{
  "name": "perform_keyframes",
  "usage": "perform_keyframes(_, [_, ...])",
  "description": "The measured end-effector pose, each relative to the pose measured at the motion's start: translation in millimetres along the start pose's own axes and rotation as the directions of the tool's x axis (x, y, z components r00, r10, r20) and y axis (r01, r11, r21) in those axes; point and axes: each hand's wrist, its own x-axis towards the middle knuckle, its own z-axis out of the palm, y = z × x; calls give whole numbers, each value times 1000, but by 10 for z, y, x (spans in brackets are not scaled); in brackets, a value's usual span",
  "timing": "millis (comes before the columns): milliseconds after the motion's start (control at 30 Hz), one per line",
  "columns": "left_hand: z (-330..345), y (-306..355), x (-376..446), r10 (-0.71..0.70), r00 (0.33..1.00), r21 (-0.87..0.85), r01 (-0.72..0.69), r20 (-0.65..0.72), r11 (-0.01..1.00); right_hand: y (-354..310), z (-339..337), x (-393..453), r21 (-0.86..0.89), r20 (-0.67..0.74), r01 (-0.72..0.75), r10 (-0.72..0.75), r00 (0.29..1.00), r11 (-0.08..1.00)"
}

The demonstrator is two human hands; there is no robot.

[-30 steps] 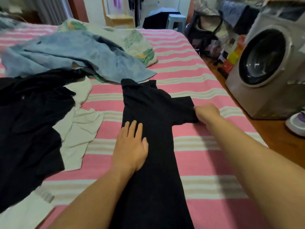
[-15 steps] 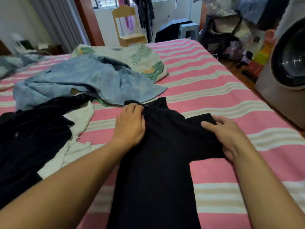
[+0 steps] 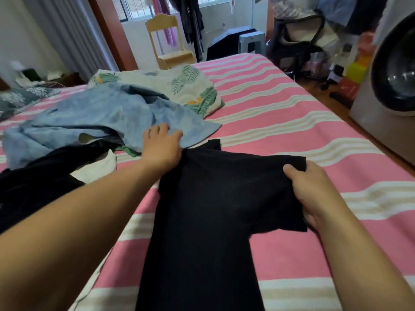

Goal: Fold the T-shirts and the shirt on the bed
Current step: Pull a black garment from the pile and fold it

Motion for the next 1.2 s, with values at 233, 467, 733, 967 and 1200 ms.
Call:
perform_keyframes(233, [99,763,-1194,53,966,-186,-5,254,982,-53,-47,-53,-262,-58,-21,6,998,965])
perform_keyframes(467, [220,737,-1020,36,886,-256,95,462,962,-207,-107,-440,-244,76,-158,181,981,957])
perform_keyframes(733, [-619,57,-1100,3,838,-761,496,545,-418,-1066,715,-648,-313,500,91,83,862,945])
perform_keyframes(967, [-107,-98,-1625,-14,781,-633,495,624,-595,-828,1137,-446,-815,394,358,-16,919,456])
perform_keyframes(1200, [-176,-68,-1699,-84,882,-814,386,463,-434,-581,1292,33,-825,400,363,-6,916,434])
